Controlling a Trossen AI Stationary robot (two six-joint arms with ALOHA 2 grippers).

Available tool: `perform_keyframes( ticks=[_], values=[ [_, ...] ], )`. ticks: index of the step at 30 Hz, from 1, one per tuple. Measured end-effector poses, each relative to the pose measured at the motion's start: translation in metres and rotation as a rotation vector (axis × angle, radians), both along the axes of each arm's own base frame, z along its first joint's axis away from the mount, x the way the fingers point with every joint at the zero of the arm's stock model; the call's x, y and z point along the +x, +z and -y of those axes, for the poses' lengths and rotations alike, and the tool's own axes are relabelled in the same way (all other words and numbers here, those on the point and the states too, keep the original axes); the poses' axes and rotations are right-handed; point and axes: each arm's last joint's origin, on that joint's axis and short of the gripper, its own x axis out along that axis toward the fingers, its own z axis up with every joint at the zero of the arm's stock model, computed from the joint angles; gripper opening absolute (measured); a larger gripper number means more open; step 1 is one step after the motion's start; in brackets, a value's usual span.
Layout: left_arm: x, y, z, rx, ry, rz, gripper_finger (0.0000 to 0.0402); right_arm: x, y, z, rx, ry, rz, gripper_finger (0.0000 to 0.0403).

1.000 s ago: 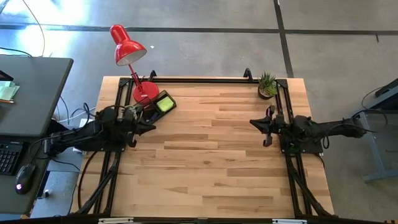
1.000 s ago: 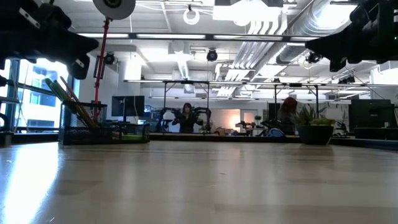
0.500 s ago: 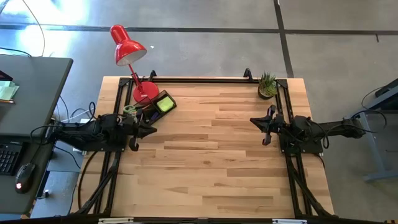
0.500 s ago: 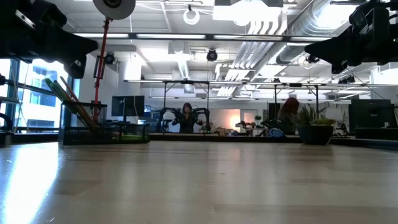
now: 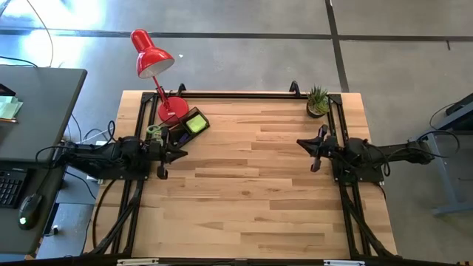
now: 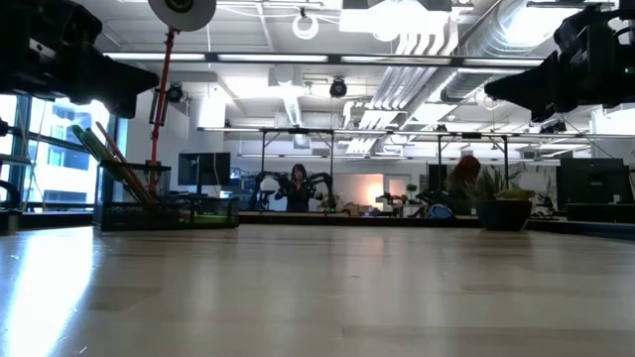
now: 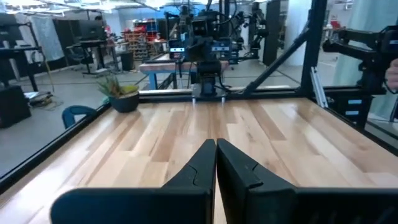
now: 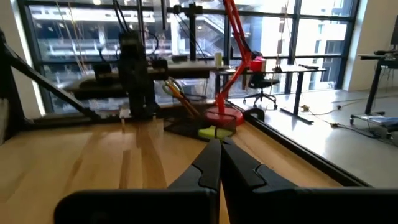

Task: Pick and place office supplies into organizer
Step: Return to Home Position

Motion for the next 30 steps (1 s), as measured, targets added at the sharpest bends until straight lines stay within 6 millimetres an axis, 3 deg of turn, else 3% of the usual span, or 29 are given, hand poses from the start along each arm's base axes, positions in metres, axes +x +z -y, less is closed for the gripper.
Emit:
perform_keyframes(
  ticks=[7, 14, 22, 30],
  values=[
    [0.0, -0.001, 0.001, 0.001, -0.049, -0.01, 0.0001, 0.0, -0.005, 0.0, -0.012, -0.009, -0.052, 0.0],
    [0.0, -0.001, 0.002, 0.0, -0.055, -0.01, 0.0, 0.001, -0.008, -0.003, -0.036, 0.095, -0.092, 0.0],
    [0.0, -0.001, 0.001, -0.002, -0.052, -0.009, 0.0, 0.001, 0.001, -0.005, -0.146, 0.168, -0.011, 0.0],
    [0.0, -0.001, 0.002, -0.003, -0.055, -0.01, 0.0001, 0.001, -0.007, -0.005, -0.108, 0.178, -0.088, 0.0]
  ],
)
